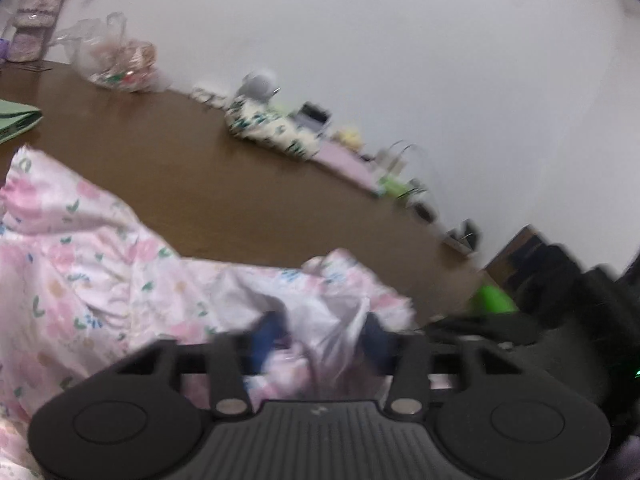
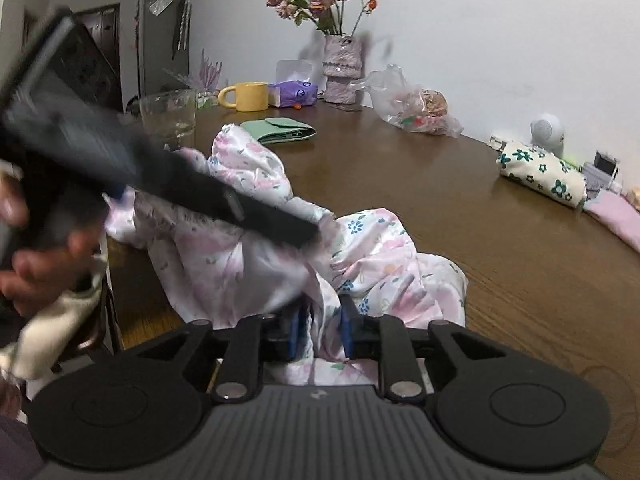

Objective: Fold clothes
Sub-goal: 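Fold the garment lengthwise with both grippers and lay it down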

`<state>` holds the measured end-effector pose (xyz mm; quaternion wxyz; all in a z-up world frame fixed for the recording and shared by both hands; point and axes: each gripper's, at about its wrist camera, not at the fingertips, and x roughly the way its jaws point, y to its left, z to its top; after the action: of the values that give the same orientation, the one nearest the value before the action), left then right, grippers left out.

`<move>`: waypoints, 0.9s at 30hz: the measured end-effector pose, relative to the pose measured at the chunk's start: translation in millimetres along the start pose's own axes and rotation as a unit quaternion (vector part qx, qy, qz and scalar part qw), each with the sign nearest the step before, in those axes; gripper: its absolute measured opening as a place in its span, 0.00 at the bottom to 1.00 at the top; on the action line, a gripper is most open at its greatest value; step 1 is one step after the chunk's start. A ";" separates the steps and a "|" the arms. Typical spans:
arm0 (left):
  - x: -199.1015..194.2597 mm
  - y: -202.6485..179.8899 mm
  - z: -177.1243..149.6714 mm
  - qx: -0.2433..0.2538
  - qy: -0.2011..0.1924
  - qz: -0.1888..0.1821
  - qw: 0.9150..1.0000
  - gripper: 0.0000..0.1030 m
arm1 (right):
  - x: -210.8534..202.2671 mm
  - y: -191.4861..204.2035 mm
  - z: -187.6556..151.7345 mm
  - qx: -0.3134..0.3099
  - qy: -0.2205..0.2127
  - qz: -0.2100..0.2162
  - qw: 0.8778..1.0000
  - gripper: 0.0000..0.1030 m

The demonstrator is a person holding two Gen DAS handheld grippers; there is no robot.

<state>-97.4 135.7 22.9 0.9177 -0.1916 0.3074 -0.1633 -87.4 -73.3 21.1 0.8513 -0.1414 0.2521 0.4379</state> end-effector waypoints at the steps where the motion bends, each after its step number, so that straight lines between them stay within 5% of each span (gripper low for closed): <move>1: 1.5 2.5 -1.2 -0.005 0.003 0.003 1.000 0.17 | -3.5 0.1 0.2 0.002 0.001 -0.001 1.000 0.26; 9: 2.2 7.9 -11.1 0.002 0.009 0.025 1.000 0.16 | -56.0 -32.2 16.7 0.042 -0.074 -0.044 0.995 0.33; 17: -9.7 10.1 -20.5 -0.006 0.004 0.051 0.999 0.20 | 20.8 -45.5 22.6 0.054 0.031 -0.038 0.997 0.18; 22: -6.0 8.2 -18.8 0.012 0.013 0.038 0.999 0.21 | 10.0 -33.6 11.6 0.048 0.052 -0.051 0.996 0.16; 27: 24.6 -11.1 -4.4 0.047 0.049 -0.001 0.998 0.25 | -29.0 -16.8 -15.6 0.075 0.067 -0.127 0.987 0.12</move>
<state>-83.6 114.6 12.3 0.9095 -0.1402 0.3432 -0.1879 -92.7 -109.8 24.5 0.8894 -0.1374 0.3209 0.2951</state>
